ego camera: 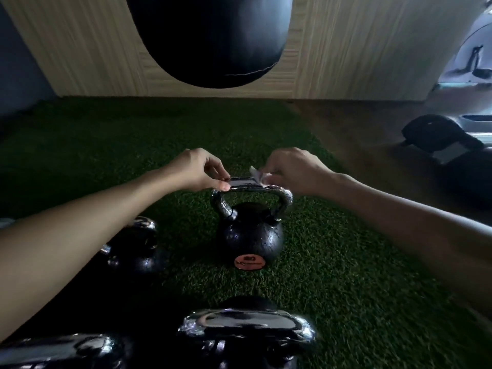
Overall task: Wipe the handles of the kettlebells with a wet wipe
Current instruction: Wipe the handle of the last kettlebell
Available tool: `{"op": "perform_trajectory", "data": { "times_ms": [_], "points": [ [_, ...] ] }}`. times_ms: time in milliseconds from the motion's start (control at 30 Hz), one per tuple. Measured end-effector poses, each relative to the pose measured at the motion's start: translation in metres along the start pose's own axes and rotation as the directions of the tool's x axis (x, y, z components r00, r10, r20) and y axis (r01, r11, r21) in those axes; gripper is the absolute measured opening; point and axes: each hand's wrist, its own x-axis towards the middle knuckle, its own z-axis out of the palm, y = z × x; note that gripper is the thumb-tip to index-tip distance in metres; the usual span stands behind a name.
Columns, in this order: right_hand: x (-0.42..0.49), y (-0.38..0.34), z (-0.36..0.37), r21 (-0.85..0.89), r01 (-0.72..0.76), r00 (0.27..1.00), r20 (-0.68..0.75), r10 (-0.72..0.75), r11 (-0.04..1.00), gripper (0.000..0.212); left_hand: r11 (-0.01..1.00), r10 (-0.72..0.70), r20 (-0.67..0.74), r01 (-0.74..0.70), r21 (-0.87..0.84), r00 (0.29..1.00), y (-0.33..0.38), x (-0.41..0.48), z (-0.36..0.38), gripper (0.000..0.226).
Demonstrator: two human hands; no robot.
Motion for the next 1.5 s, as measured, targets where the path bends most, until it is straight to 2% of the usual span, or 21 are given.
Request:
{"op": "perform_trajectory", "data": {
  "times_ms": [200, 300, 367, 433, 500, 600, 733, 867, 967, 1067, 1133, 1200, 1367, 1433, 1500],
  "points": [
    [-0.007, 0.0, 0.024, 0.114, 0.015, 0.99, -0.138, 0.001, 0.993, 0.022, 0.969, 0.009, 0.027, -0.016, 0.246, 1.0, 0.026, -0.007, -0.006, 0.023],
    [-0.015, 0.001, 0.025, 0.167, -0.025, 0.984, -0.171, 0.054, 0.986, 0.022, 0.912, -0.011, 0.019, 0.002, 0.41, 1.0, 0.049, -0.006, -0.009, 0.037],
    [-0.025, 0.014, 0.029, 0.254, -0.086, 0.97, -0.198, 0.139, 0.963, 0.022, 0.934, 0.008, 0.033, -0.019, 0.357, 0.999, 0.06, 0.001, -0.008, 0.055],
    [-0.034, 0.022, 0.037, 0.346, -0.13, 0.944, -0.244, 0.223, 0.929, 0.024, 0.945, 0.044, 0.104, -0.076, 0.318, 0.994, 0.072, 0.007, -0.009, 0.062],
    [-0.035, 0.021, 0.047, 0.366, -0.103, 0.928, -0.299, 0.222, 0.925, 0.022, 0.91, 0.064, 0.157, -0.123, 0.395, 0.985, 0.082, 0.011, -0.01, 0.051],
    [-0.032, 0.018, 0.055, 0.404, -0.056, 0.921, -0.331, 0.203, 0.913, 0.018, 0.885, 0.057, 0.147, -0.118, 0.451, 0.988, 0.085, 0.014, -0.011, 0.034],
    [-0.045, 0.034, 0.073, 0.599, -0.073, 0.853, -0.376, 0.361, 0.797, 0.018, 0.903, 0.014, 0.171, -0.086, 0.422, 0.985, 0.087, 0.015, -0.009, 0.029],
    [-0.063, 0.046, 0.096, 0.765, -0.065, 0.825, -0.32, 0.465, 0.64, 0.028, 0.911, -0.014, 0.208, -0.074, 0.406, 0.978, 0.094, 0.017, -0.008, 0.029],
    [-0.07, 0.055, 0.113, 0.784, -0.123, 0.82, -0.264, 0.507, 0.609, 0.032, 0.915, -0.025, 0.213, -0.064, 0.399, 0.977, 0.098, 0.016, -0.007, 0.028],
    [-0.071, 0.057, 0.119, 0.821, -0.107, 0.813, -0.252, 0.525, 0.56, 0.033, 0.931, -0.03, 0.205, -0.047, 0.362, 0.978, 0.095, 0.017, -0.008, 0.028],
    [-0.071, 0.056, 0.123, 0.876, -0.076, 0.804, -0.229, 0.548, 0.477, 0.035, 0.938, -0.041, 0.197, -0.03, 0.345, 0.98, 0.092, 0.018, -0.008, 0.027],
    [-0.071, 0.053, 0.134, 0.939, -0.035, 0.814, -0.172, 0.554, 0.343, 0.037, 0.944, -0.044, 0.184, -0.02, 0.33, 0.982, 0.09, 0.018, -0.006, 0.028],
    [-0.072, 0.049, 0.161, 0.987, 0.072, 0.869, 0.01, 0.495, -0.146, 0.032, 0.962, -0.054, 0.135, 0.015, 0.274, 0.989, 0.086, 0.012, -0.003, 0.028],
    [-0.074, 0.048, 0.169, 0.97, 0.039, 0.887, 0.077, 0.456, -0.24, 0.031, 0.96, -0.074, 0.116, 0.04, 0.277, 0.99, 0.088, 0.011, -0.001, 0.029],
    [-0.076, 0.047, 0.178, 0.972, -0.036, 0.884, 0.139, 0.446, -0.231, 0.031, 0.959, -0.088, 0.112, 0.054, 0.278, 0.99, 0.088, 0.011, -0.001, 0.03]
  ]
}}
